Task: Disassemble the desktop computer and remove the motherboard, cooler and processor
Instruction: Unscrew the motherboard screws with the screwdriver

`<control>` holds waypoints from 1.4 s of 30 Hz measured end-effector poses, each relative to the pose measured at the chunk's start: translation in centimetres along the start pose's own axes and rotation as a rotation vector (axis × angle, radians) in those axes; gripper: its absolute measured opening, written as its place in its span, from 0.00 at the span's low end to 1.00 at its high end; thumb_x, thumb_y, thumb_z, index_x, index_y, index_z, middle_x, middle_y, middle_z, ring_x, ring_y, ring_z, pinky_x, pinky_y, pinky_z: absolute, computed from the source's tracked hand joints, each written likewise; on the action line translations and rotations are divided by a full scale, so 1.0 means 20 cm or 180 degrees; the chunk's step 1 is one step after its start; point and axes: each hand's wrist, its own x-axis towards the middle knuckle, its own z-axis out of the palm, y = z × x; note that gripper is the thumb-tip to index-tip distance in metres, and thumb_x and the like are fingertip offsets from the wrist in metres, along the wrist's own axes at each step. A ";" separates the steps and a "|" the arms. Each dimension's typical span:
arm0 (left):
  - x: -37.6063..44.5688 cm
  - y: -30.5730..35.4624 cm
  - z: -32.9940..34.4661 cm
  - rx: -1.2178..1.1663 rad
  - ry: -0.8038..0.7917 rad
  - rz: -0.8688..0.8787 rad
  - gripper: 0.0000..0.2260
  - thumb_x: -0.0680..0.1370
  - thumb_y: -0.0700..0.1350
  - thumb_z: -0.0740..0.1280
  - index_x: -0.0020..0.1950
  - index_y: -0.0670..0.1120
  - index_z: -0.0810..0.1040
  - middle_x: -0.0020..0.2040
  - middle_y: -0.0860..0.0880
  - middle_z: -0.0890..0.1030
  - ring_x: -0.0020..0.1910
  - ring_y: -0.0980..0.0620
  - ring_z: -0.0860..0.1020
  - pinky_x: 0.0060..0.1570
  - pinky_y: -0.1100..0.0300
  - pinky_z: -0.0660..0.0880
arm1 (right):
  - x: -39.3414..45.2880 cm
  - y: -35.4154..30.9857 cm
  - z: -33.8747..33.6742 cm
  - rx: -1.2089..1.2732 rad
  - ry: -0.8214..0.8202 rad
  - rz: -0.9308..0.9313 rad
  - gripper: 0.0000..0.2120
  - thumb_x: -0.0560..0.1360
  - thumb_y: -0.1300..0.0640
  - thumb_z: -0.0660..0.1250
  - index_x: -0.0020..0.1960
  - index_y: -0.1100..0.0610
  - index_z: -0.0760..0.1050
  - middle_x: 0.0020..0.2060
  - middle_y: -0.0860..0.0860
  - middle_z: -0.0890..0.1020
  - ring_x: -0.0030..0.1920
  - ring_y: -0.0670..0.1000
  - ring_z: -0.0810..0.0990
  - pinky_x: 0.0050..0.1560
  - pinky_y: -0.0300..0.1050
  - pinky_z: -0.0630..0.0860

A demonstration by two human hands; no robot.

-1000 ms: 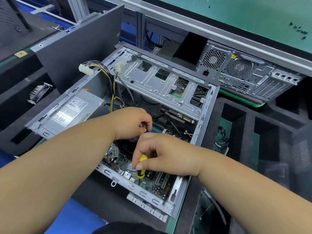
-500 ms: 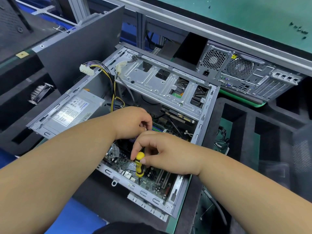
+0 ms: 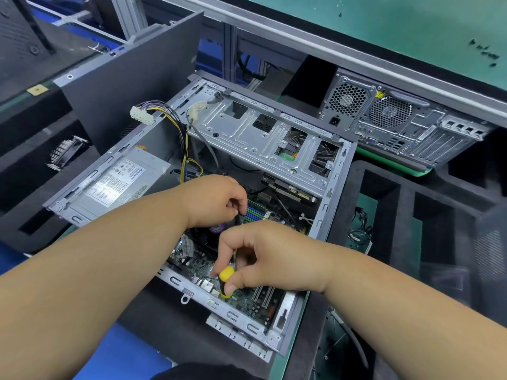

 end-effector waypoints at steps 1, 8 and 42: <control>0.00 0.00 0.00 -0.0008 0.0001 -0.0012 0.13 0.71 0.39 0.64 0.47 0.57 0.81 0.46 0.55 0.76 0.45 0.57 0.77 0.50 0.55 0.75 | 0.00 -0.01 0.00 -0.0112 -0.0022 -0.0023 0.10 0.71 0.58 0.77 0.51 0.54 0.81 0.37 0.49 0.83 0.38 0.51 0.80 0.44 0.49 0.77; 0.00 0.01 0.00 -0.0037 -0.0005 -0.0019 0.13 0.71 0.39 0.65 0.47 0.56 0.81 0.47 0.55 0.76 0.46 0.56 0.78 0.49 0.58 0.74 | -0.04 -0.05 -0.03 -0.0827 -0.0095 -0.0298 0.11 0.74 0.64 0.72 0.55 0.55 0.82 0.52 0.50 0.78 0.45 0.44 0.75 0.53 0.42 0.74; -0.10 0.06 -0.01 -0.1539 -0.2267 0.0665 0.11 0.66 0.43 0.78 0.45 0.55 0.85 0.41 0.61 0.84 0.42 0.66 0.80 0.44 0.75 0.71 | -0.08 -0.11 -0.07 -0.1459 -0.0148 -0.0524 0.14 0.72 0.67 0.71 0.55 0.54 0.83 0.47 0.44 0.74 0.44 0.39 0.70 0.49 0.44 0.73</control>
